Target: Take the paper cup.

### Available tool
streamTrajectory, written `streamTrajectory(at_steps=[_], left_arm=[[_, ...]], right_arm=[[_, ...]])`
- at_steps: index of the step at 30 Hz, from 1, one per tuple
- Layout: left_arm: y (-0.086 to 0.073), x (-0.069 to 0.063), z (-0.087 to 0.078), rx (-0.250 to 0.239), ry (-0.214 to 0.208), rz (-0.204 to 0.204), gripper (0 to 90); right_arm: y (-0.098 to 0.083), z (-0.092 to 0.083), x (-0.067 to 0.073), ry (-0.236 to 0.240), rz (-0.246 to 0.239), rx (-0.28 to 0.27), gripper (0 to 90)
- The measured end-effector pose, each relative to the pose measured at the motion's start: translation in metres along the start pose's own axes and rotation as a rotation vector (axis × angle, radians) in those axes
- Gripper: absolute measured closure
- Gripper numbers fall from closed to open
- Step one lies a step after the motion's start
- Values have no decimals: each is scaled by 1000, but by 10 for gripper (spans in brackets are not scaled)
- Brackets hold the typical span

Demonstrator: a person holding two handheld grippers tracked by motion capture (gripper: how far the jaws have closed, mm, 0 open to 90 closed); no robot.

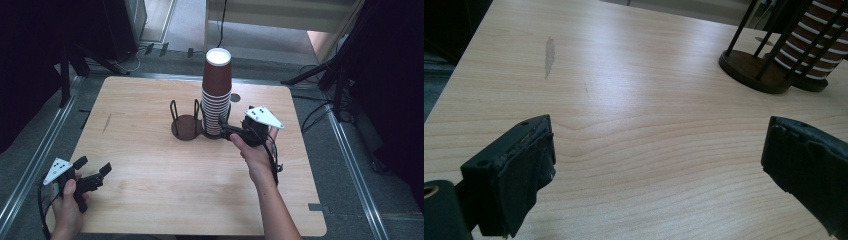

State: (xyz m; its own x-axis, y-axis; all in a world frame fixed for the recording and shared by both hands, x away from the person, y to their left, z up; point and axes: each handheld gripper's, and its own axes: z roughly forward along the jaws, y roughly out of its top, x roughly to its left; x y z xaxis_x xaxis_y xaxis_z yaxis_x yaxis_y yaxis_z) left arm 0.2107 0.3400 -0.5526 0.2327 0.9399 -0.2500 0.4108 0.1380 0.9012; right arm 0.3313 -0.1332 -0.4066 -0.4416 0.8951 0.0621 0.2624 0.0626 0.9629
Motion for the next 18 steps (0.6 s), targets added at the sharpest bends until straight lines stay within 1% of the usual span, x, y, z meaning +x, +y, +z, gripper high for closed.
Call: streamTrajectory(at_steps=[4,5,9,10,13,15,18], left_arm=[[0,0,0,2,2,0,16],[0,0,0,3,5,-2,16],[0,0,0,4,9,-6,16],[0,0,0,5,9,-7,16],[0,0,0,5,6,-8,16],[0,0,0,7,8,-6,16],[0,0,0,8,9,-3,16]], right_arm=[[4,5,1,4,16,-16,0],[5,7,2,-2,23,-21,0],[8,14,4,-5,36,-22,0],[9,16,5,1,47,-16,0],[12,23,7,-2,50,-12,0],[14,27,10,2,45,-12,0],[16,32,13,-3,38,-11,0]])
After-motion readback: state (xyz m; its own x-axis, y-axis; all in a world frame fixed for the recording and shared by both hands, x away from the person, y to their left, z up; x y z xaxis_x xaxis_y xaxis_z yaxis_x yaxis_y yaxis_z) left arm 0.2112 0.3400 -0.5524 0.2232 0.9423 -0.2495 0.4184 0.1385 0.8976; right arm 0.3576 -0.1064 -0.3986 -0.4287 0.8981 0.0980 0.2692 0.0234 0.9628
